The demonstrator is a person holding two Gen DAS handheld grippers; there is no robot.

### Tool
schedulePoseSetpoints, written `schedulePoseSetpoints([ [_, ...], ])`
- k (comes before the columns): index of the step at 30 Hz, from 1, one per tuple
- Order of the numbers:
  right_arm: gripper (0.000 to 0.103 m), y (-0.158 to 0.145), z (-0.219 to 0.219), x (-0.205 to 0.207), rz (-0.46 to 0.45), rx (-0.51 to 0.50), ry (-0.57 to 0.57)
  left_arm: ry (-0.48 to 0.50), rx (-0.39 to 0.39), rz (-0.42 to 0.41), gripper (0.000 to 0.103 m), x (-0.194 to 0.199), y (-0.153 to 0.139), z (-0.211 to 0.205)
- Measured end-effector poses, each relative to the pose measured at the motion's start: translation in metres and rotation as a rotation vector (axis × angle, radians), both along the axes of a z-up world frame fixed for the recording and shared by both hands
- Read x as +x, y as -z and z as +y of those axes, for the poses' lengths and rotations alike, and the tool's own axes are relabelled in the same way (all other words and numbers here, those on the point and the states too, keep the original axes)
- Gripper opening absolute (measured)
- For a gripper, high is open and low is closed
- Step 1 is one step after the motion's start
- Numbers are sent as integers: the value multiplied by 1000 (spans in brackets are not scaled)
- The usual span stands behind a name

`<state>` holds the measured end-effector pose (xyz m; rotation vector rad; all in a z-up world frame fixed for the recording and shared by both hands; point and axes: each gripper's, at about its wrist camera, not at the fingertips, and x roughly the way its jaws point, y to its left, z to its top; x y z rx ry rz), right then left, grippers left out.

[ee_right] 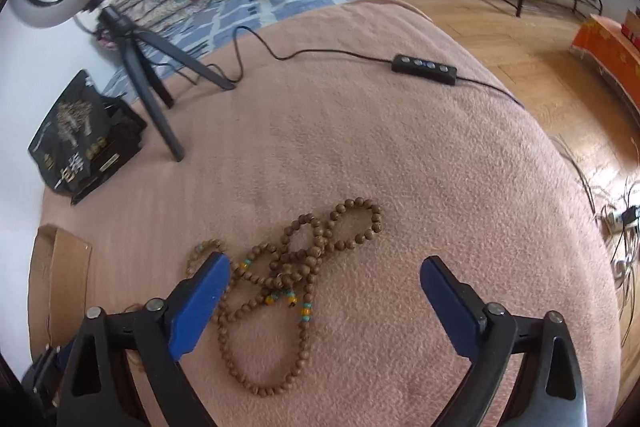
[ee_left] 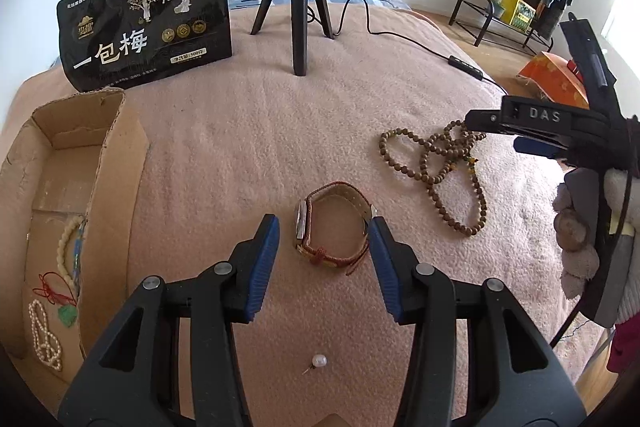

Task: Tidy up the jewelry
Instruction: 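Close the left tool on the watch strap while the right tool grips the wooden mala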

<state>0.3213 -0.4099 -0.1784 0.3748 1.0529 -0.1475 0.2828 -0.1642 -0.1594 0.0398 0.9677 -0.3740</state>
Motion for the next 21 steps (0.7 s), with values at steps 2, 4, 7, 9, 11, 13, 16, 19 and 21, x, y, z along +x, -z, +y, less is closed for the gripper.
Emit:
schedulePoseSetpoints([
  [2, 90, 7, 2, 6, 15, 16, 11, -4, 5, 1, 48, 4, 2, 1],
  [4, 90, 11, 4, 10, 20, 18, 16, -13, 3, 6, 47, 8, 4, 3],
  [7, 90, 16, 10, 17, 28, 18, 23, -28, -2, 14, 48, 14, 7, 6],
  [9, 90, 20, 14, 23, 47, 9, 30, -32, -5, 19, 47, 18, 9, 6],
  [11, 90, 25, 18, 29, 71, -12, 33, -34, -4, 22, 47, 20, 11, 5],
  [13, 90, 28, 21, 33, 85, -44, 38, -37, -2, 25, 47, 22, 14, 5],
  [16, 90, 30, 25, 37, 102, -77, 32, -40, -1, 37, 47, 26, 18, 5],
  [19, 90, 33, 33, 41, 130, -138, -8, -33, -7, 52, 47, 28, 22, 4],
  [21, 89, 34, 36, 40, 137, -164, -31, -33, -5, 60, 47, 29, 26, 3],
])
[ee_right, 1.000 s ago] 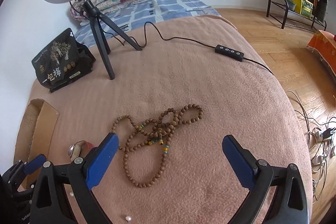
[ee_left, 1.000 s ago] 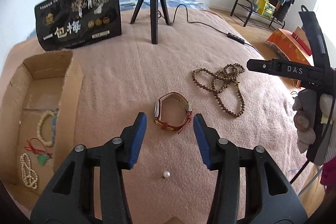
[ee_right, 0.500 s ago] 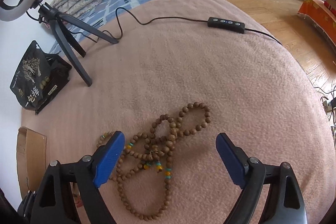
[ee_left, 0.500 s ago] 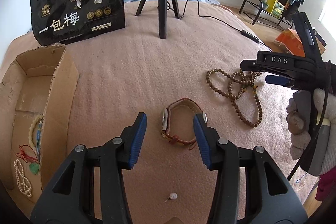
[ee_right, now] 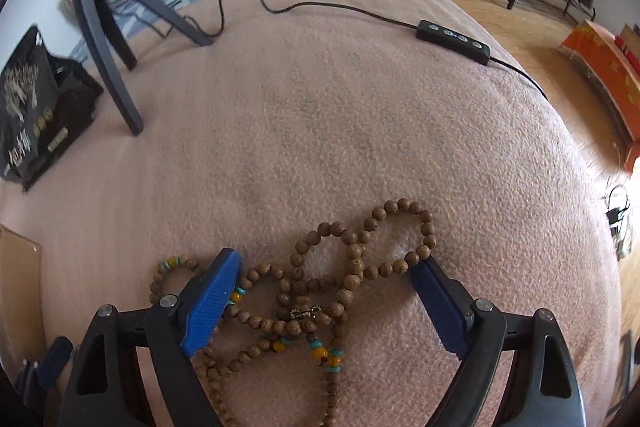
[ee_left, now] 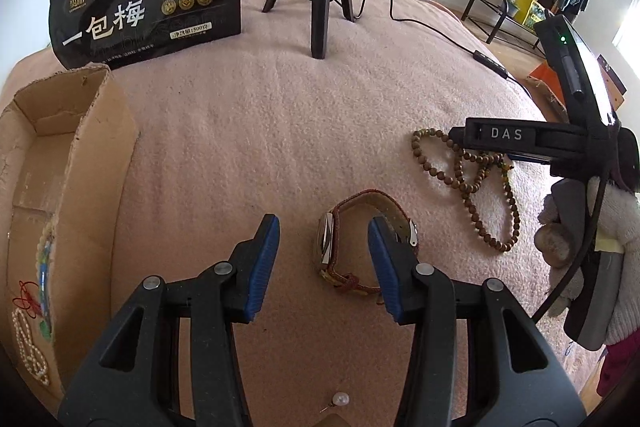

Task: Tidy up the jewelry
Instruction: 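Close the left tool on the watch strap while the right tool grips the wooden mala, then lift the watch with the left tool while the right tool lifts the mala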

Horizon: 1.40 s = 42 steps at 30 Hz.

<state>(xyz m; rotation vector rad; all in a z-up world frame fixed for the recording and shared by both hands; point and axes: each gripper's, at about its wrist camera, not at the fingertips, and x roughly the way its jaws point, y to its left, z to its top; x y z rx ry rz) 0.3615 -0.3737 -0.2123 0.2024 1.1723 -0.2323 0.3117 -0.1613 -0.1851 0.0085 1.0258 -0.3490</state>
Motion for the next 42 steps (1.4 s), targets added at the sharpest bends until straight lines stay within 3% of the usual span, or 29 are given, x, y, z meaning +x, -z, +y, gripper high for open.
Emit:
schedulePoseSetpoints([
  [4, 79, 0, -2, -7, -7, -14, -41, -7, -12, 17, 47, 2, 5, 1],
  [6, 74, 0, -1, -12, -6, -26, -71, -12, -19, 31, 38, 3, 7, 3],
  [12, 47, -4, -4, -24, 1, -34, -147, -17, -24, 38, 31, 2, 12, 4],
  [14, 33, -5, -8, -27, -3, -25, -160, -17, -23, 36, 21, 2, 12, 3],
  [15, 31, -6, -11, -29, -8, -15, -164, -18, -24, 41, 14, 2, 13, 3],
  [17, 20, -8, -16, -32, -16, 6, -164, -18, -30, 43, 11, 3, 13, 3],
  [23, 10, -11, -30, -41, -59, 108, -133, -13, -21, 33, 10, 1, 11, 1],
  [28, 10, -21, -34, -48, -100, 148, -124, -15, -25, 28, 10, -1, 8, 1],
  [42, 9, -88, -12, -76, -218, 89, -209, 3, -52, -48, 10, -25, -31, 3],
])
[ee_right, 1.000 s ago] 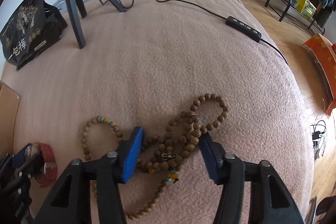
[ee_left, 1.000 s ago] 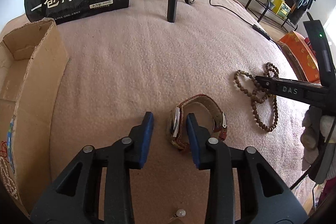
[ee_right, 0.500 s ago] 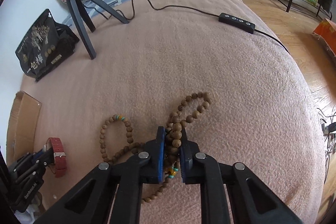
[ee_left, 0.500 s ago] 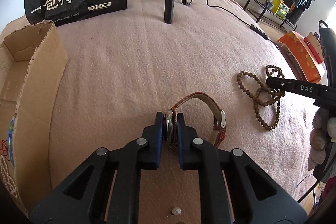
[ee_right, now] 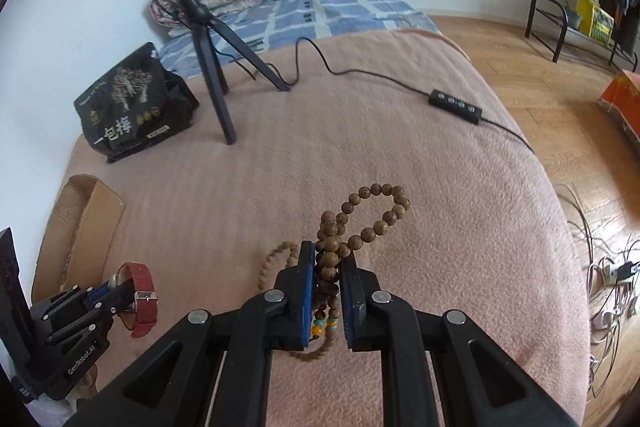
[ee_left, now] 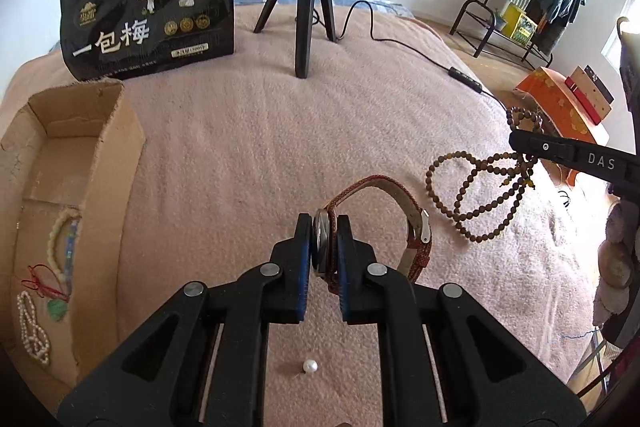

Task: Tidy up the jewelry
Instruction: 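Lift the watch with the left tool while the right tool lifts the mala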

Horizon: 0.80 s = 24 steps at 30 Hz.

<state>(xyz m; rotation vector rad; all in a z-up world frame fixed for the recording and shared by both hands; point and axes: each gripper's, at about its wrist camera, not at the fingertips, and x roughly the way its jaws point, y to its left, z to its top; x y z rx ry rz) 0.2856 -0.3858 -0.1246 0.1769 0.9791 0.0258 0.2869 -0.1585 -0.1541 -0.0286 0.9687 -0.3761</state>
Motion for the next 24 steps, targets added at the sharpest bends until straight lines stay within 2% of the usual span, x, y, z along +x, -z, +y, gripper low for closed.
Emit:
schedulePoseSetpoints([
  [14, 9, -71, 36, -34, -116, -51, -80, -4, -10, -86, 10, -37, -52, 21],
  [24, 9, -126, 71, -50, -206, -66, -149, -34, -21, -137, 10, -55, -87, 53],
])
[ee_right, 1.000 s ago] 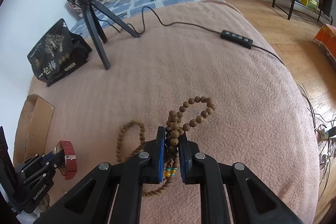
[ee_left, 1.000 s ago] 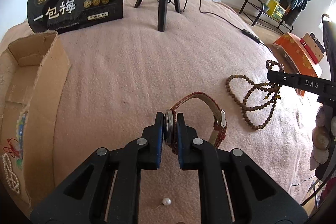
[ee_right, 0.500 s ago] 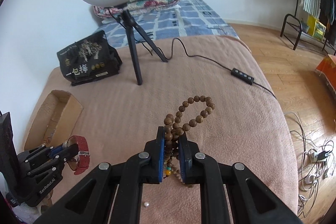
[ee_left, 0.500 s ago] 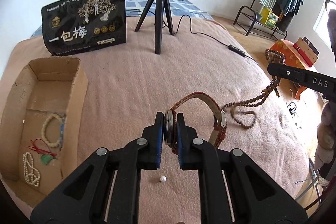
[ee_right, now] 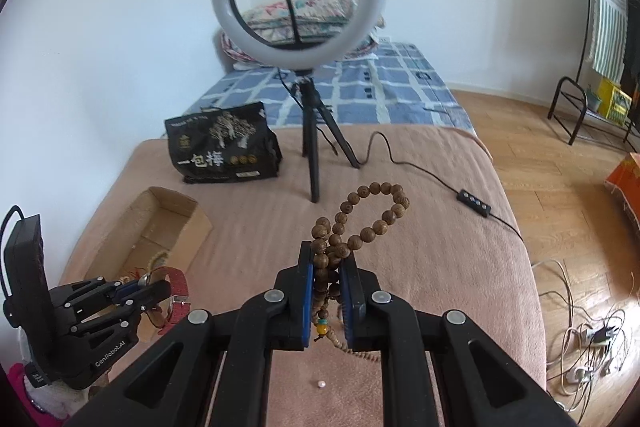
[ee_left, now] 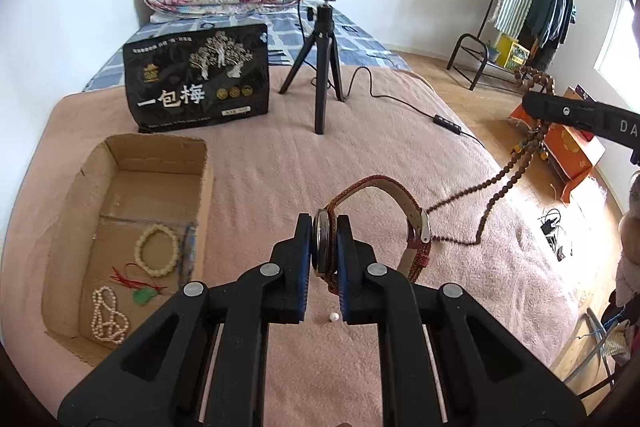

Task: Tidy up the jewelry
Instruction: 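Lift the watch with the left tool while the right tool lifts the mala, then carry the watch with the left tool and the mala with the right tool over the box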

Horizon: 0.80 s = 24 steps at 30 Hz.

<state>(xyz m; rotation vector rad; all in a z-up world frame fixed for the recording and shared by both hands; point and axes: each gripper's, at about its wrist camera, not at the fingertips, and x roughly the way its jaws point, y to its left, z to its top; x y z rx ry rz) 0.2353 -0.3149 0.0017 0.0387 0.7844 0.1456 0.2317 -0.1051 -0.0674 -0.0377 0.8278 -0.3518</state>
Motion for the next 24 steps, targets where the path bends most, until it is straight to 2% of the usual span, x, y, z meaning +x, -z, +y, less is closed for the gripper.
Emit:
schedulePoseSetpoints([
  [14, 9, -61, 86, 2, -106, 12, -145, -89, 26, -50, 10, -10, -30, 75],
  [24, 9, -84, 150, 17, -152, 28, -234, -182, 49, -48, 10, -11, -30, 140],
])
